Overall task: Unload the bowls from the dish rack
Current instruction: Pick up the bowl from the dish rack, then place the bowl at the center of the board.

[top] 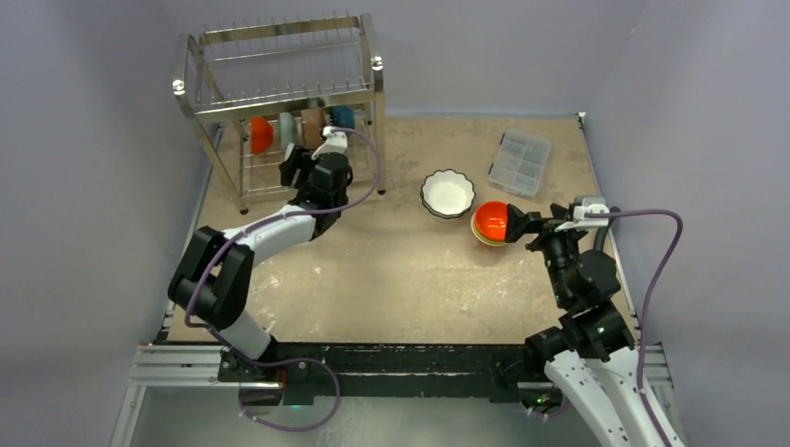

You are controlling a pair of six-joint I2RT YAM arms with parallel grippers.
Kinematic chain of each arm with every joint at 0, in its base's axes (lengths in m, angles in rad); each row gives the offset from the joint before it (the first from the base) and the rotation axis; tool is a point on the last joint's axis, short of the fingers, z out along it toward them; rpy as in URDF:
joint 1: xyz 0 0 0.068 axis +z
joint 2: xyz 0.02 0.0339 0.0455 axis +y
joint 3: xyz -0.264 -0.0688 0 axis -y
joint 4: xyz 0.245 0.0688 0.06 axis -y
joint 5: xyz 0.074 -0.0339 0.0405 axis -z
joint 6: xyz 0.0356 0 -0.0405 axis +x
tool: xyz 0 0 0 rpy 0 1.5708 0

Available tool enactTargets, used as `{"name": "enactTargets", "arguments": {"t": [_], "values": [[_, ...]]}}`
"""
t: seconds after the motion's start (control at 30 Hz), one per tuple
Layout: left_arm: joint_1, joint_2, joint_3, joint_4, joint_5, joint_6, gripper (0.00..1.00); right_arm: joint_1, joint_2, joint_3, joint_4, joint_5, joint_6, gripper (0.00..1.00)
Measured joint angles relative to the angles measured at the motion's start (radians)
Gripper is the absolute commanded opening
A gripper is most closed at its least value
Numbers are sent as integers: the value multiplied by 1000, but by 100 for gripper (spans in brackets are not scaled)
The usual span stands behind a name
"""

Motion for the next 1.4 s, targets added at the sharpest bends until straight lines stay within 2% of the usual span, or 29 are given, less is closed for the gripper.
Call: {"name": "enactTargets", "arguments": {"t": [0.47, 0.9, 1.13, 1.4], "values": [[-299, -228, -194, -2, -135, 31, 0, 1, 34, 35, -29, -80, 42, 99], [-603, -260, -357, 46, -256, 103, 0, 1, 295, 220, -160, -247, 91, 99], [-746, -249, -422, 164, -298, 200, 0, 1, 424, 285, -229, -336, 96, 99], [-852, -148, -495, 451, -310, 406, 0, 1, 548, 371, -287, -427, 92, 99]]}}
